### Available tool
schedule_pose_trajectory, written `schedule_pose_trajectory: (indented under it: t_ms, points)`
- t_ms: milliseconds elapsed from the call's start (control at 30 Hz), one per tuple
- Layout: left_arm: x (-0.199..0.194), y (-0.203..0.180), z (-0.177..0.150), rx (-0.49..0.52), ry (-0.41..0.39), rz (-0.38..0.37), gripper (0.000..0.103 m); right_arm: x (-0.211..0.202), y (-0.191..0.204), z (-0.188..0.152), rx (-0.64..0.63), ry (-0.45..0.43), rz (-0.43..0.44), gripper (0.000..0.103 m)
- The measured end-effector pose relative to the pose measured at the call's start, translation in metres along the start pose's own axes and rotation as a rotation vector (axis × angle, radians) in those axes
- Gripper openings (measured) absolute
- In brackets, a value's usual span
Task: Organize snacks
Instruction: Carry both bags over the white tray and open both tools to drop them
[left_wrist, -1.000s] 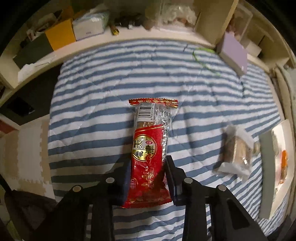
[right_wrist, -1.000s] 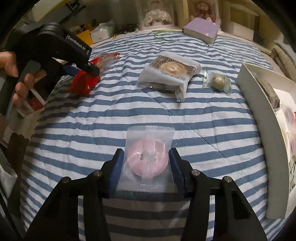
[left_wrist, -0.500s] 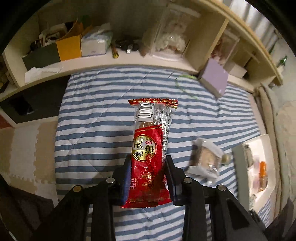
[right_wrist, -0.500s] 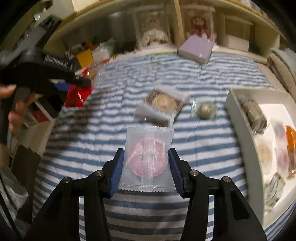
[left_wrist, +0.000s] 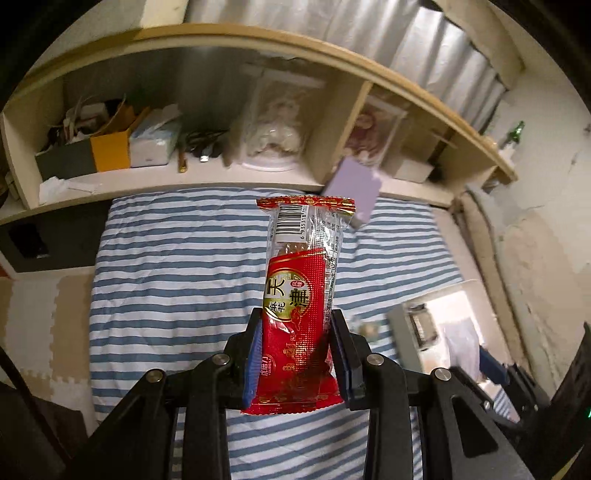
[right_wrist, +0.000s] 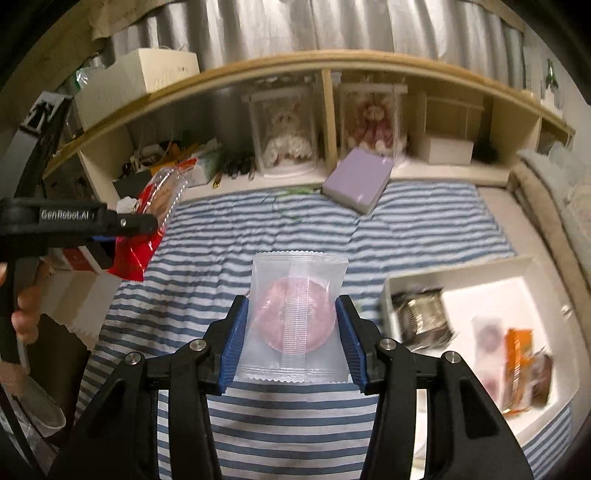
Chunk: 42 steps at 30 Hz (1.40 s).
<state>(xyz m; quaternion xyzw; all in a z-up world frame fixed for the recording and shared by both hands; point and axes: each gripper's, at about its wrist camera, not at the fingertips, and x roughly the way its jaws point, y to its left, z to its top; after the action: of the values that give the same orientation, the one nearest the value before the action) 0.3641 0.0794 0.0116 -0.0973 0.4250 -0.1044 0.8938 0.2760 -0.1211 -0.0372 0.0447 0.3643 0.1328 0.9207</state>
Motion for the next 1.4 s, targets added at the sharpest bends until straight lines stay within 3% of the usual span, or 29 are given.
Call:
schedule_pose_trajectory:
  t_ms: [333,667,1233,1400]
  points:
    - [-0.007,-0.063,-0.018,0.056,-0.011,-0.058,0.033,-0.040,-0.047,0.016,-0.027,-0.026,-0.001,0.049]
    - [0.032,-0.129,-0.028,0.091,0.032,-0.114,0.034,-0.062,-0.114,0.017,-0.010,-0.036,-0.042,0.049]
    - [0.196,-0.239,-0.031,0.056,0.209,-0.259,0.034,-0.053,-0.243,0.003,0.046,0.044,-0.154,0.049]
    - [0.253,-0.255,-0.024,0.012,0.261,-0.274,0.034,-0.039,-0.276,-0.007,0.069,0.078,-0.182,0.049]
